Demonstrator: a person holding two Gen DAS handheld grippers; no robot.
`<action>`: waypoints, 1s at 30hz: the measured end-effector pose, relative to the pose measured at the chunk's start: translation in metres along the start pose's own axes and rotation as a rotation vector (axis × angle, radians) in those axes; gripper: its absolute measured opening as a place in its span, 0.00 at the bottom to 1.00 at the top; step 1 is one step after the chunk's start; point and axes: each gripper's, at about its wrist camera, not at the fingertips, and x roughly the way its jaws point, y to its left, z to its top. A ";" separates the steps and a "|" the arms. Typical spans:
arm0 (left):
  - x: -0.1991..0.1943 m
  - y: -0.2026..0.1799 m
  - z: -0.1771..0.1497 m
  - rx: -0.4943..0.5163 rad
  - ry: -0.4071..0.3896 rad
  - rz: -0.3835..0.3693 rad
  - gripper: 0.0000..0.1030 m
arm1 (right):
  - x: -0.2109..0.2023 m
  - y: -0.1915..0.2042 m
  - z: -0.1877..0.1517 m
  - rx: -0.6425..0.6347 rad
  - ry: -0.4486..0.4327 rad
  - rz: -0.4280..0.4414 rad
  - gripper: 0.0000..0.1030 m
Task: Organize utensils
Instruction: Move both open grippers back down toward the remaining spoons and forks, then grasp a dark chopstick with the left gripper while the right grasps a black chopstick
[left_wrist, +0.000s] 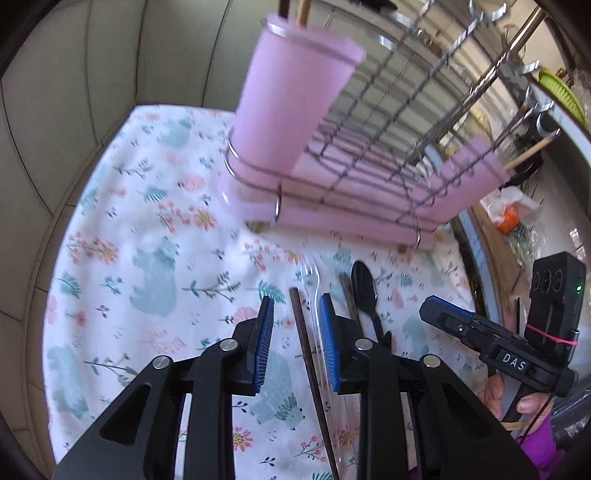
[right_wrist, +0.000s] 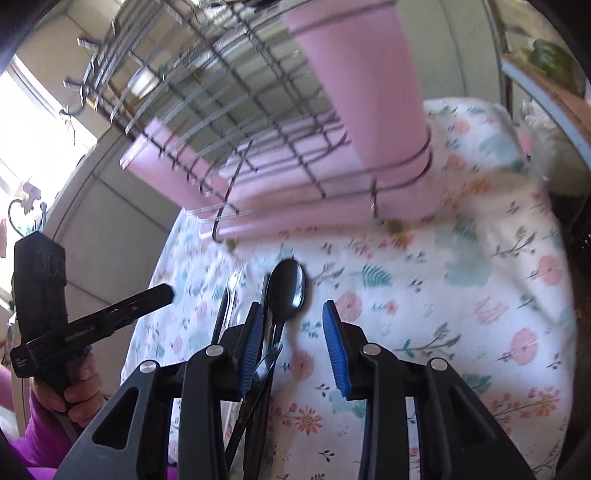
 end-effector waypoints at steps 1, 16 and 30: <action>0.005 -0.002 -0.001 0.007 0.011 0.007 0.21 | 0.003 0.001 -0.001 -0.002 0.010 0.000 0.32; 0.051 -0.017 -0.003 0.091 0.081 0.107 0.14 | 0.021 -0.005 -0.001 0.017 0.052 0.003 0.32; 0.050 -0.010 -0.003 0.077 0.029 0.121 0.05 | 0.047 -0.008 0.015 0.088 0.098 0.049 0.32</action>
